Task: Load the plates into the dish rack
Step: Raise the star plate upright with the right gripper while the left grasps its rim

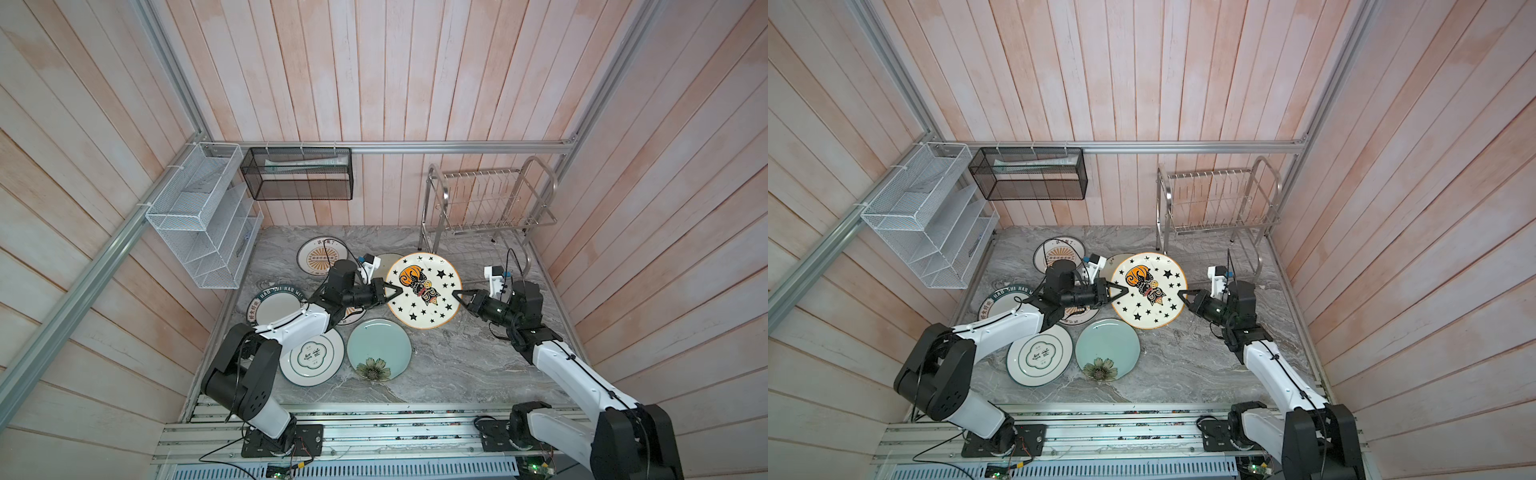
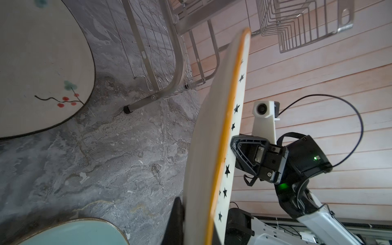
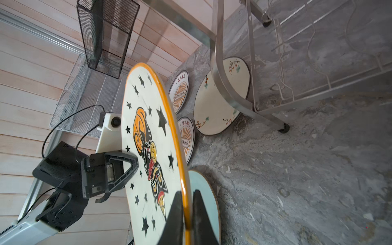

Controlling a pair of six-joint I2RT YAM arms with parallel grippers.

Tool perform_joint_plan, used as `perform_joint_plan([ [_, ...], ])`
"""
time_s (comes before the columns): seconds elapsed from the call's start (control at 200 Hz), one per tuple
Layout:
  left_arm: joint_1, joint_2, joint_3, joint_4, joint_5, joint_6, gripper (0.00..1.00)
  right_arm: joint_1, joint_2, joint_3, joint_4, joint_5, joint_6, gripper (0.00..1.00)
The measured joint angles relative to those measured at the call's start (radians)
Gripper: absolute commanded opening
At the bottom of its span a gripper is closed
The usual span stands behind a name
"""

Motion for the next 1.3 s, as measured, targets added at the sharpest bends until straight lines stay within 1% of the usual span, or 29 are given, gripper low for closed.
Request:
perform_joint_plan([
  [0.175, 0.008, -0.025, 0.000, 0.001, -0.002, 0.000, 0.00, 0.015, -0.002, 0.015, 0.025, 0.013, 0.023, 0.16],
  [0.24, 0.011, -0.033, 0.000, 0.004, -0.003, 0.000, 0.00, 0.023, -0.002, 0.021, 0.037, 0.020, 0.029, 0.23],
  [0.45, 0.028, -0.051, -0.004, 0.021, 0.006, -0.010, 0.00, 0.049, 0.006, 0.054, 0.073, 0.026, 0.040, 0.38],
  [0.54, 0.030, -0.079, -0.019, 0.020, -0.007, -0.007, 0.00, 0.066, 0.006, 0.064, 0.083, 0.037, 0.040, 0.47],
  [0.605, 0.030, -0.104, -0.032, 0.015, -0.022, -0.001, 0.00, 0.080, 0.007, 0.074, 0.087, 0.048, 0.035, 0.51],
  [0.89, 0.035, -0.175, -0.037, 0.005, -0.073, 0.027, 0.00, 0.135, 0.063, 0.164, 0.102, 0.101, 0.000, 0.52],
  [1.1, 0.035, -0.214, -0.078, 0.010, -0.092, 0.035, 0.00, 0.167, 0.099, 0.169, 0.140, 0.105, 0.001, 0.52],
  [1.3, 0.036, -0.274, -0.111, 0.014, -0.118, 0.055, 0.00, 0.192, 0.101, 0.169, 0.186, 0.104, 0.004, 0.54],
])
